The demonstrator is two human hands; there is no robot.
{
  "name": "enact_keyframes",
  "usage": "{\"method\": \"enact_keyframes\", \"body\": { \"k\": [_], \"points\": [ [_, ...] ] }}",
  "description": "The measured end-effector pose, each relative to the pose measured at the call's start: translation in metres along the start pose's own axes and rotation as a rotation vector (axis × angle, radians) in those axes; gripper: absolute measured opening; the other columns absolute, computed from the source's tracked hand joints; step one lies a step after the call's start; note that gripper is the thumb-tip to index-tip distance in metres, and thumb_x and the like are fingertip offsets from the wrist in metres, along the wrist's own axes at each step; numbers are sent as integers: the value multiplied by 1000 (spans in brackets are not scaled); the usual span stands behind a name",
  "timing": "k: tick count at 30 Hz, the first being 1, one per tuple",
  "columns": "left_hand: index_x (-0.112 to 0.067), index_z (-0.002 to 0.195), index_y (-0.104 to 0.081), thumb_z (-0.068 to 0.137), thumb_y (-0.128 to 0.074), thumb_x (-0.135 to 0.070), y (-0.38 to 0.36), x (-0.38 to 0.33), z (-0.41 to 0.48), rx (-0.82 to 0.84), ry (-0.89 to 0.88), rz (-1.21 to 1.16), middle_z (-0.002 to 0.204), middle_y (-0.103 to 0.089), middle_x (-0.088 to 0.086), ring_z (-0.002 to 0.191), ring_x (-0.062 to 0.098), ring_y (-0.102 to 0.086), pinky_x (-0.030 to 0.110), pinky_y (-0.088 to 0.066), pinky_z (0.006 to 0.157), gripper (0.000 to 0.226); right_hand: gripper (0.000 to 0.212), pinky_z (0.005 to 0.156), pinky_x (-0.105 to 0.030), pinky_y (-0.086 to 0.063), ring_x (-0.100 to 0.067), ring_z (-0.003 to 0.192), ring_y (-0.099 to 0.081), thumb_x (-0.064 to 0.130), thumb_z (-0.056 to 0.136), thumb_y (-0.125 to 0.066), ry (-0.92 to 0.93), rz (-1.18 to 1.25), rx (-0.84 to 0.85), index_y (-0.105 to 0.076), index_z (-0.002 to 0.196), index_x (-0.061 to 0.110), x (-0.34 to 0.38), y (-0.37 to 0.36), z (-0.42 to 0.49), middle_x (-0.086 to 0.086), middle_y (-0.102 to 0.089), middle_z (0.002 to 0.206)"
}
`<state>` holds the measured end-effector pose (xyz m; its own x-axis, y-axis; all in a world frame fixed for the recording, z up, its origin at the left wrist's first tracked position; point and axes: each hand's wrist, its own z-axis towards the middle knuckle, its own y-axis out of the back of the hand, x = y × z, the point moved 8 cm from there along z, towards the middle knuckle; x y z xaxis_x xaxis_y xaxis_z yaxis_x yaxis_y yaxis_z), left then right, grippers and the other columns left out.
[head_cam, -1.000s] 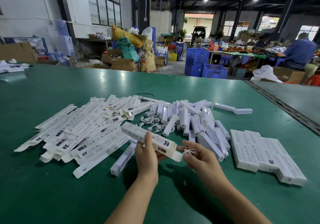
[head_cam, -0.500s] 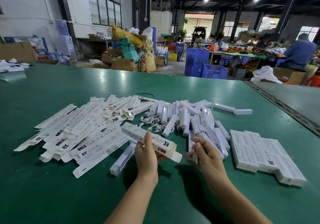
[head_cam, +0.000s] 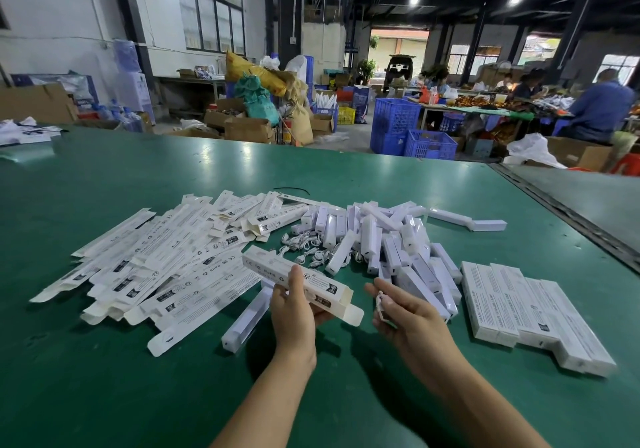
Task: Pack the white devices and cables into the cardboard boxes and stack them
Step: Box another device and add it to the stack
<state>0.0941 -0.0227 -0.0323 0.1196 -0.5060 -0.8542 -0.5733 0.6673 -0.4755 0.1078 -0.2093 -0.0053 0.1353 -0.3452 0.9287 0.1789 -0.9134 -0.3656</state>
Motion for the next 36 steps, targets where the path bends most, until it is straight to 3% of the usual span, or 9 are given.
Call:
{"method": "enact_keyframes", "body": {
  "k": [6,9,11,14,21,25,27,30,36],
  "points": [
    [-17,117,-57,101,-52,-44,-4,-5,-3,28,-62,64,109,-70,12,96,28,-71,40,-61,69,32,25,81,-22,-55,-8,82,-65,0,91,-61,38,-73,-16,-72,106,15,3,0,-3,-1,-73,107],
    [-18,125,-55,101,-50,-43,-8,-12,-9,46,-123,122,113,-69,8,99,22,-70,47,-60,85,35,25,87,-22,-50,-12,78,-61,5,92,-62,33,-130,9,-73,107,21,2,-4,-4,-3,-72,91],
    [-18,127,-55,102,-50,-42,-9,-15,-12,49,-148,133,114,-69,7,102,22,-69,50,-58,89,35,24,75,-20,-46,-18,68,-46,7,92,-63,48,-232,35,-76,105,23,2,-6,-7,-9,-54,72],
    [-22,120,-55,102,-50,-40,-10,-19,-14,42,-184,147,114,-68,4,105,21,-67,50,-56,94,26,25,52,-15,-36,-9,54,-39,5,94,-60,48,-346,65,-77,105,21,-1,-11,-9,0,-53,59],
    [-27,114,-57,101,-51,-39,-11,-21,-17,55,-245,185,114,-66,2,101,17,-66,49,-59,88,19,28,64,-21,-40,-8,63,-45,12,96,-54,5,-211,31,-80,95,21,-4,-13,-7,5,-55,65],
    [-35,101,-55,102,-51,-38,-10,-21,-15,52,-255,179,108,-67,-2,87,3,-68,31,-60,75,5,24,65,-22,-36,-7,63,-44,30,93,-60,68,-388,47,-78,77,32,1,-18,-13,-12,-68,78],
    [-33,102,-55,102,-51,-37,-9,-20,-14,46,-254,178,106,-68,-1,81,0,-69,22,-58,65,6,18,60,-13,-39,-1,59,-49,24,96,-59,104,-445,56,-77,96,27,1,-19,-15,1,-71,75],
    [-25,109,-55,102,-50,-39,-9,-18,-14,30,-234,191,109,-68,6,95,17,-69,41,-60,84,16,22,69,-16,-53,-9,73,-68,15,95,-60,116,-337,-38,-67,115,21,-1,-12,-12,3,-75,84],
    [-18,113,-57,100,-53,-39,-14,-14,-15,74,-219,190,107,-71,10,91,24,-73,45,-62,74,25,14,70,-18,-57,-23,85,-74,5,85,-68,52,-32,-166,-72,98,1,-4,-2,-8,-13,-76,92]
  ]
}}
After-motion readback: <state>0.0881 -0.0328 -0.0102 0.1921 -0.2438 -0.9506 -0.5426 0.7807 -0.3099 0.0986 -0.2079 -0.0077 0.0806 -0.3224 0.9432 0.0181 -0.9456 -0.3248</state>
